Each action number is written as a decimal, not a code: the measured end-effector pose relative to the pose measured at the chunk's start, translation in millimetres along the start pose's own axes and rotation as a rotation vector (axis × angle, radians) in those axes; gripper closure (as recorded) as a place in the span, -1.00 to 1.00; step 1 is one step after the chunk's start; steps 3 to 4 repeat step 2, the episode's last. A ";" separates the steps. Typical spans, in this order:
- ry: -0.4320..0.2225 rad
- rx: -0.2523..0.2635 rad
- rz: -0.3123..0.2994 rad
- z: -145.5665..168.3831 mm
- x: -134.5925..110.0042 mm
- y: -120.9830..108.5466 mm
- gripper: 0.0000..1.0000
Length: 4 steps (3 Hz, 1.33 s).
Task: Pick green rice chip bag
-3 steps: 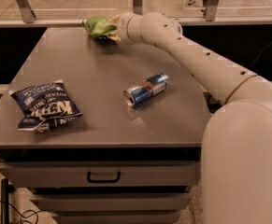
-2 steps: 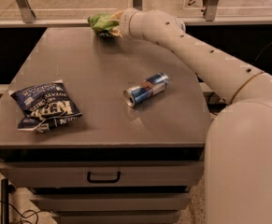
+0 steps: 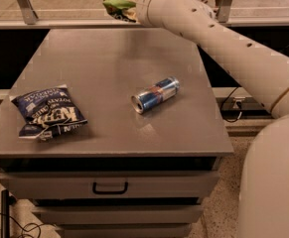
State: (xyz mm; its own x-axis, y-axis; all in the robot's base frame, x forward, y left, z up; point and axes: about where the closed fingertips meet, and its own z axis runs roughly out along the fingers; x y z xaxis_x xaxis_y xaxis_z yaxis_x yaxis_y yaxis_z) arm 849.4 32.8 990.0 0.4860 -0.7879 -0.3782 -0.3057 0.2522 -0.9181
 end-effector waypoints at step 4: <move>-0.027 -0.015 0.059 -17.9 -7.3 -19.6 1.00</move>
Offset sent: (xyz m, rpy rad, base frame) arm -0.0089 -0.0106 0.0229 0.0488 0.0161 0.0091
